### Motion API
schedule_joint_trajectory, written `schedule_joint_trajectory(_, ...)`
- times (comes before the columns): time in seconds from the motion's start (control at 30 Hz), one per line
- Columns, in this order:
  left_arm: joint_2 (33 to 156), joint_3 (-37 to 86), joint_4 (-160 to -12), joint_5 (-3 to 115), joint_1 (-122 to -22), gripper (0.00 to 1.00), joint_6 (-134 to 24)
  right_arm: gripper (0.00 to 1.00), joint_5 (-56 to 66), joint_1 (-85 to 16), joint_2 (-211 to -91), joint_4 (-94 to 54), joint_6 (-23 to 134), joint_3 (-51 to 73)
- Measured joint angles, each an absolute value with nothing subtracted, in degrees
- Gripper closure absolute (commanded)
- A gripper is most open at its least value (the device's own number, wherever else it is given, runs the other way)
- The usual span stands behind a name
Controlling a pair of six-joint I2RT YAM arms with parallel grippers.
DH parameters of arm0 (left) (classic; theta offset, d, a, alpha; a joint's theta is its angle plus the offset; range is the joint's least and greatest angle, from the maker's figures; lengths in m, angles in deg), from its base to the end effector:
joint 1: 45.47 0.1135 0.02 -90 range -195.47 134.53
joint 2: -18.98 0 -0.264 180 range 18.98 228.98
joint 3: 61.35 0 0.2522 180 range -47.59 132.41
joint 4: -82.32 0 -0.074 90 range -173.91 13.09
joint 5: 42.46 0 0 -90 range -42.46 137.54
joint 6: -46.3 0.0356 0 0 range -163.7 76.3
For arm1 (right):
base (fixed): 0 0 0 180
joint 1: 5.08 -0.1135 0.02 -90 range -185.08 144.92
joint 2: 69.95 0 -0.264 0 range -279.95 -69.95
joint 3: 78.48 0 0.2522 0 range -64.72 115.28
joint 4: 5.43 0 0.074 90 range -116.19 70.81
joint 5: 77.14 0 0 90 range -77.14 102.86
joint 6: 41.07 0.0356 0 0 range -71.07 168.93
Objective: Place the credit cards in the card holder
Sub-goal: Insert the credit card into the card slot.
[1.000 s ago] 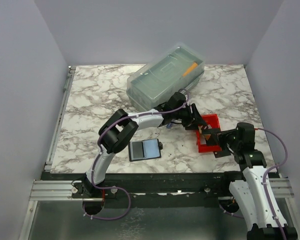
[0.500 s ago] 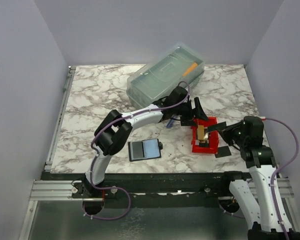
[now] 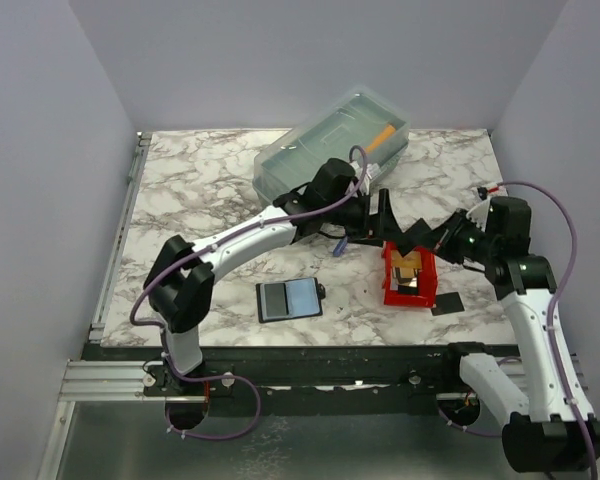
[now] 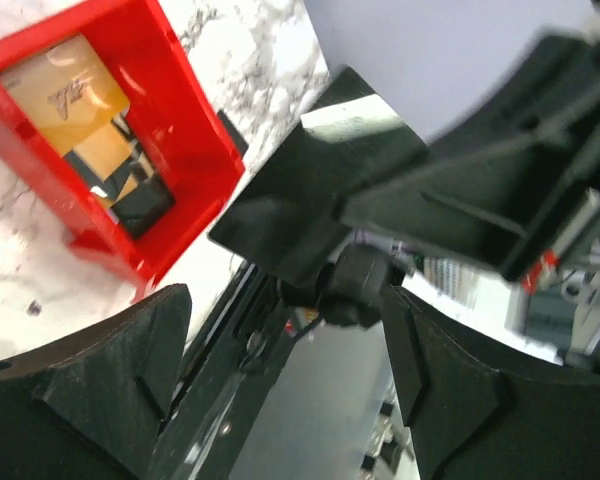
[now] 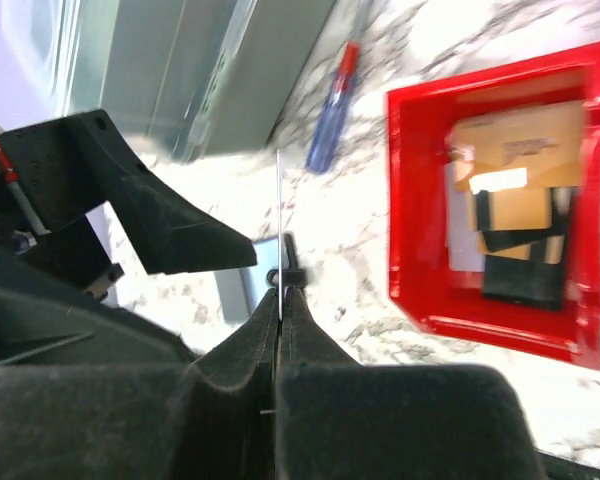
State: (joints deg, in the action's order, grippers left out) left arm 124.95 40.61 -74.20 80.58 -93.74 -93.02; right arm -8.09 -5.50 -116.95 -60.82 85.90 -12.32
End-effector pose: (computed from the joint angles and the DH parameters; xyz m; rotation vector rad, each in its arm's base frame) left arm 0.2759 -0.3386 0.3017 0.4034 2.3653 -1.5397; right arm 0.1646 0.0139 0.3260 0.5055 2.2037 0.7600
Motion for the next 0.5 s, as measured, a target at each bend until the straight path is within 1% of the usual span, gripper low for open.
schedule_joint_trajectory(0.13, 116.45, 31.89, -71.79, 84.32, -90.53, 0.22, -87.2, 1.0, -19.92, -5.61, -122.68, -58.04, 81.84, -12.87)
schedule_joint_trajectory(0.23, 109.28, 24.53, -66.94, 84.27, -86.5, 0.23, -82.04, 1.0, -25.49, -6.69, -125.48, -57.15, 79.92, -13.39)
schedule_joint_trajectory(0.27, 106.29, 21.42, -64.91, 83.99, -84.36, 0.26, -80.38, 1.0, -26.32, -7.49, -126.22, -56.69, 79.68, -13.39)
schedule_joint_trajectory(0.33, 101.61, 16.22, -61.52, 83.16, -80.65, 0.29, -78.42, 1.0, -27.04, -11.38, -128.19, -55.03, 79.63, -13.41)
schedule_joint_trajectory(0.4, 97.65, 11.0, -57.96, 82.13, -76.34, 0.29, -77.28, 1.0, -26.82, -17.68, -130.9, -52.93, 80.37, -13.41)
schedule_joint_trajectory(0.5, 95.12, 5.77, -54.72, 80.56, -70.99, 0.29, -77.02, 1.0, -25.42, -27.47, -136.36, -50.04, 82.17, -13.33)
